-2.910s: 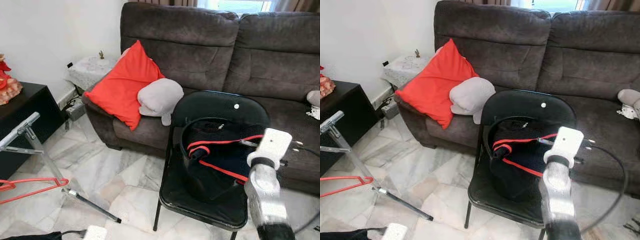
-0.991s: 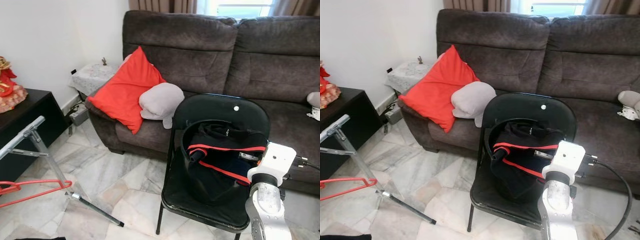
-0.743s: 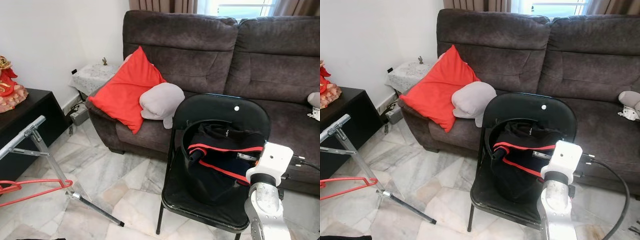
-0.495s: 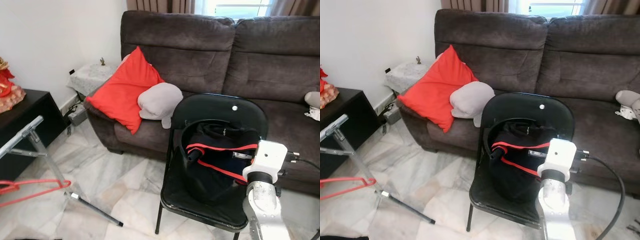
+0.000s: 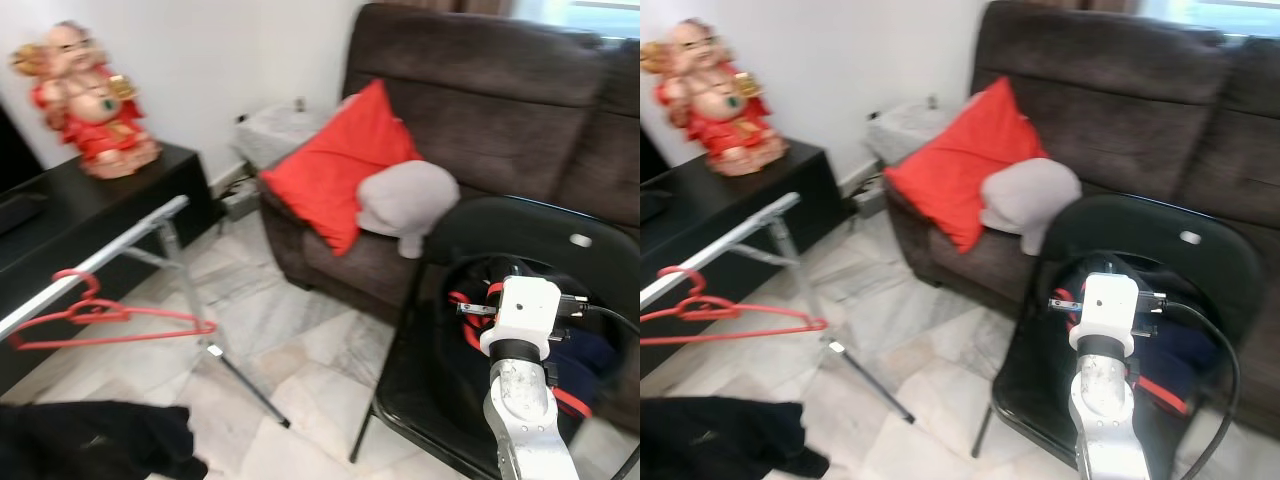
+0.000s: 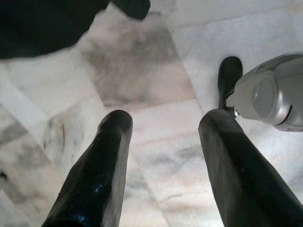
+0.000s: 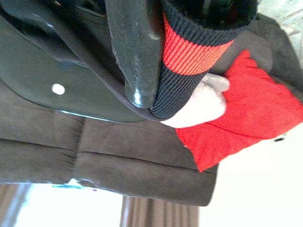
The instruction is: Hang hanger
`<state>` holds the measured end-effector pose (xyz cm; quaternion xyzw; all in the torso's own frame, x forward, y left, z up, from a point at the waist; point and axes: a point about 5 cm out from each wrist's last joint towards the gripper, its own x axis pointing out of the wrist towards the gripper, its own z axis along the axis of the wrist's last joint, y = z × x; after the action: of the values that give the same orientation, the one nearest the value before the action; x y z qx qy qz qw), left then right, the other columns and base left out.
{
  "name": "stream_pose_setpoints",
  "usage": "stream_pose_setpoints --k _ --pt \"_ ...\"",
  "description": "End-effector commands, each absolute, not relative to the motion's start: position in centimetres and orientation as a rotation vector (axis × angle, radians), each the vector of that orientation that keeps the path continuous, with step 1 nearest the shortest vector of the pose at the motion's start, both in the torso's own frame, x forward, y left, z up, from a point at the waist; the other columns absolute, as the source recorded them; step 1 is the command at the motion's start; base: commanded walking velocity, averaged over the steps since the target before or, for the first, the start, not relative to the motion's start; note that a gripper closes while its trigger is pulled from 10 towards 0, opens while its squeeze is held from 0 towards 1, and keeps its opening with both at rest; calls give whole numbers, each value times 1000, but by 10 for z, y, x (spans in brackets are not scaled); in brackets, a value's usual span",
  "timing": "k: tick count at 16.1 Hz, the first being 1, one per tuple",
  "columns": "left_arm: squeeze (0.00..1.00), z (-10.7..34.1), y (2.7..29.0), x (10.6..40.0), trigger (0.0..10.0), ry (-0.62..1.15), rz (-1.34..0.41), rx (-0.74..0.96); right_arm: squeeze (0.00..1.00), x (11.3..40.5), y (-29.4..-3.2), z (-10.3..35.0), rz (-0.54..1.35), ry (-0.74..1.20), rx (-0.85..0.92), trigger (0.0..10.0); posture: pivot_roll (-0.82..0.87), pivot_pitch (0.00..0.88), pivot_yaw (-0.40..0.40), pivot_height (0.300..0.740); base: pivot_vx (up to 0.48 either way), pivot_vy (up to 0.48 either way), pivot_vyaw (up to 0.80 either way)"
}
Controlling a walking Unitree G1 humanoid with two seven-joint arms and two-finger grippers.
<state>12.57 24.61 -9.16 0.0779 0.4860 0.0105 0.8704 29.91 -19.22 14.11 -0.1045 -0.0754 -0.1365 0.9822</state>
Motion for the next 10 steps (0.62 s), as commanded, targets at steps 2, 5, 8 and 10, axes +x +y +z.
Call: stream_pose_setpoints --k 2,5,8,10 --pt "0 -94 251 117 10000 1052 40 165 0 303 -186 151 -254 -200 -229 10000 -27 44 75 740 0 0 800" --pt "0 -95 249 113 10000 1065 39 162 0 305 -190 156 -275 -218 -260 10000 -26 45 76 740 0 0 800" --pt "0 -96 248 114 10000 1069 36 161 0 311 -192 166 -279 -253 -338 10000 -26 45 76 740 0 0 800" --pt "0 -96 248 114 10000 1070 35 159 0 316 -183 178 -230 -305 -406 10000 -26 45 76 740 0 0 800"
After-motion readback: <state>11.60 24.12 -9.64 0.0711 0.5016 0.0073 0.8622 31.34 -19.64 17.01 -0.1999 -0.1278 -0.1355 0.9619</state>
